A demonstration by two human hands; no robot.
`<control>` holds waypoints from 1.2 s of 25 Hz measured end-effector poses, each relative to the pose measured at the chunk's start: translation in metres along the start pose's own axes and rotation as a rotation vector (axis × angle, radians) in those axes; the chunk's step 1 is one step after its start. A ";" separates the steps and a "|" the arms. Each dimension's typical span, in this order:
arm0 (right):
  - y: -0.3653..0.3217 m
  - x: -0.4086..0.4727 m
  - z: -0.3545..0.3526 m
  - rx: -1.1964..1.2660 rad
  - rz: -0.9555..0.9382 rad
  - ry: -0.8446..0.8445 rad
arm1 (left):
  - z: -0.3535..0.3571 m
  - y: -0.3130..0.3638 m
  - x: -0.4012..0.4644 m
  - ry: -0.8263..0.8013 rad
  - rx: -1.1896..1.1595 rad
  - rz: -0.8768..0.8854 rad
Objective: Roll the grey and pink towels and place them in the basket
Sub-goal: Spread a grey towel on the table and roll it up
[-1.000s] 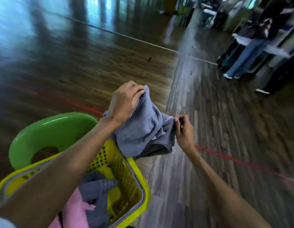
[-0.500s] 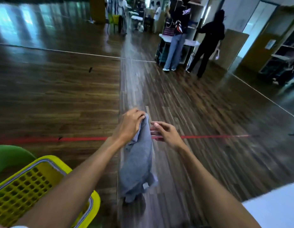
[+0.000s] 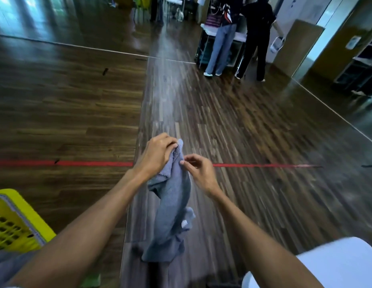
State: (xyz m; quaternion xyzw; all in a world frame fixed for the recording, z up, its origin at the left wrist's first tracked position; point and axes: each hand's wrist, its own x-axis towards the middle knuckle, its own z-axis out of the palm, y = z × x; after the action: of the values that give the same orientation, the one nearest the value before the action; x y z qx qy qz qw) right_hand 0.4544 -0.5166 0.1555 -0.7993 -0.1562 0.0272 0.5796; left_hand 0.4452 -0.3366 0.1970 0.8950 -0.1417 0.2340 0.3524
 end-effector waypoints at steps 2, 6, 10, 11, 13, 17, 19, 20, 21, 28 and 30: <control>-0.002 0.007 -0.009 -0.048 -0.055 0.091 | 0.001 0.004 0.006 -0.003 0.000 -0.006; -0.026 0.020 -0.028 -0.153 -0.120 0.237 | -0.008 -0.002 0.014 -0.003 0.018 -0.030; -0.074 0.038 -0.033 -0.291 -0.234 0.327 | -0.003 0.016 -0.002 0.170 -0.032 -0.068; -0.083 0.043 -0.033 -0.335 -0.235 0.328 | 0.002 0.028 -0.015 0.197 -0.083 -0.086; -0.090 0.045 -0.028 -0.398 -0.195 0.316 | 0.020 0.044 -0.047 0.157 -0.207 -0.155; -0.096 0.038 -0.015 -0.405 -0.132 0.362 | 0.063 0.044 -0.083 0.025 -0.305 -0.374; -0.105 0.035 -0.013 -0.361 -0.103 0.401 | 0.067 0.047 -0.085 0.063 -0.377 -0.436; -0.109 0.034 -0.014 -0.347 -0.090 0.419 | 0.065 0.049 -0.086 0.086 -0.398 -0.443; -0.110 0.032 -0.016 -0.342 -0.080 0.437 | 0.061 0.051 -0.088 0.104 -0.409 -0.437; -0.058 -0.013 -0.040 -0.150 0.035 0.230 | -0.006 0.034 -0.064 0.263 -0.397 -0.374; -0.045 -0.040 -0.031 -0.130 -0.019 0.022 | -0.021 0.030 -0.050 0.164 -0.378 -0.338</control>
State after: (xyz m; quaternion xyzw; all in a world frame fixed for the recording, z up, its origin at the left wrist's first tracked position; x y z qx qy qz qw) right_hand 0.4139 -0.5433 0.2025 -0.8339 -0.1589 0.0029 0.5286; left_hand 0.3837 -0.3388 0.2020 0.8023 -0.0025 0.2133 0.5576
